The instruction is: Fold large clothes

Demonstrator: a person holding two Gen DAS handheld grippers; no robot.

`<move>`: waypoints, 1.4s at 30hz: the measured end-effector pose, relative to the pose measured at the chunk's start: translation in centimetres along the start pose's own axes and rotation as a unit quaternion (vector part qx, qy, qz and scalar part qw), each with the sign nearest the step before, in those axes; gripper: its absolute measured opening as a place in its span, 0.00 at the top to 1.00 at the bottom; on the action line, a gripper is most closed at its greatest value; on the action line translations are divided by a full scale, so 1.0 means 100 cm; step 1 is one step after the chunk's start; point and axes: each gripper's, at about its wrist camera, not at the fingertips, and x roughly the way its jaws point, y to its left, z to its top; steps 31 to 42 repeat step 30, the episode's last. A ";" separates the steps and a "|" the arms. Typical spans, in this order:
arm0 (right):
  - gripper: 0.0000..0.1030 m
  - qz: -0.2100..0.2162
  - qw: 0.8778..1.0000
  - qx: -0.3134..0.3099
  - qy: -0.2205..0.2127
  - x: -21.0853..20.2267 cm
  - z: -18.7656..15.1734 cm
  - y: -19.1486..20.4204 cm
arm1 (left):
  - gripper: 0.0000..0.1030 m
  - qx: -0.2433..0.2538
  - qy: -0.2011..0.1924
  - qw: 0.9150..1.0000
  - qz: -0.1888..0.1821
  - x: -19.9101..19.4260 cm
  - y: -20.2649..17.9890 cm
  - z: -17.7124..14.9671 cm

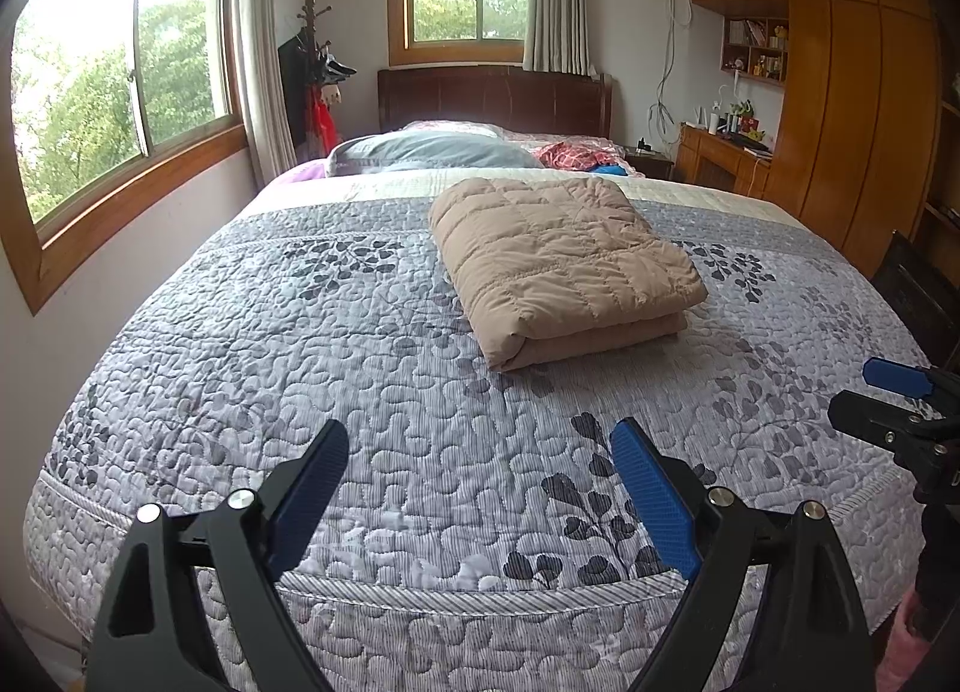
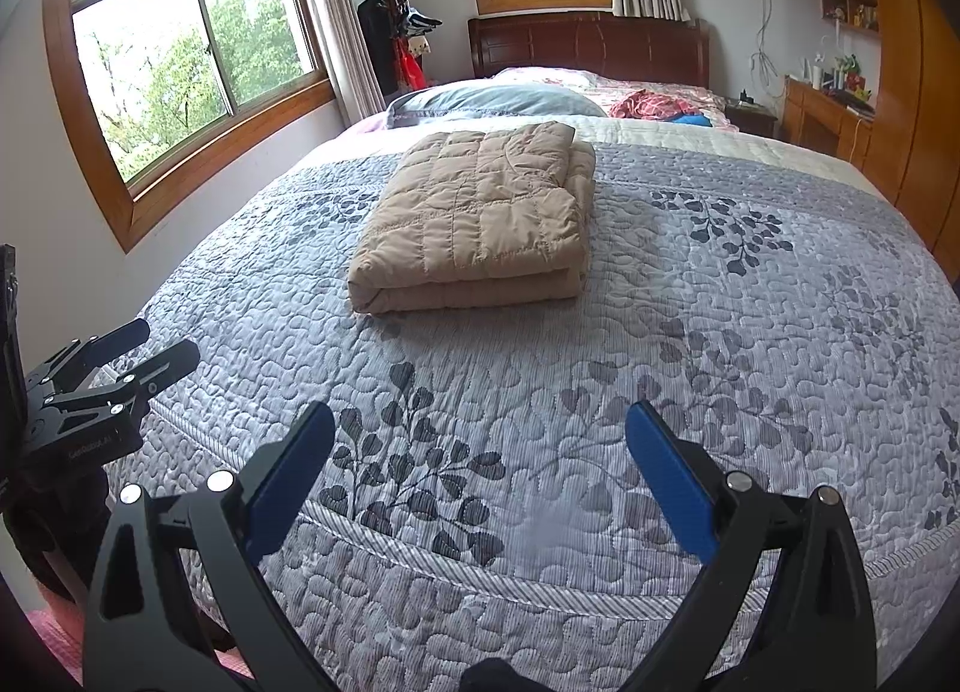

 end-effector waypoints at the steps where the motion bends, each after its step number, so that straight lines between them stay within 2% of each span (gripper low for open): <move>1: 0.06 0.000 1.000 0.000 0.000 0.000 0.000 0.000 | 0.13 0.000 0.001 1.000 0.000 0.000 0.000 0.000; 42: 0.06 0.006 1.000 -0.009 0.010 0.007 0.004 -0.010 | 0.13 -0.002 0.009 1.000 -0.005 0.007 0.004 0.000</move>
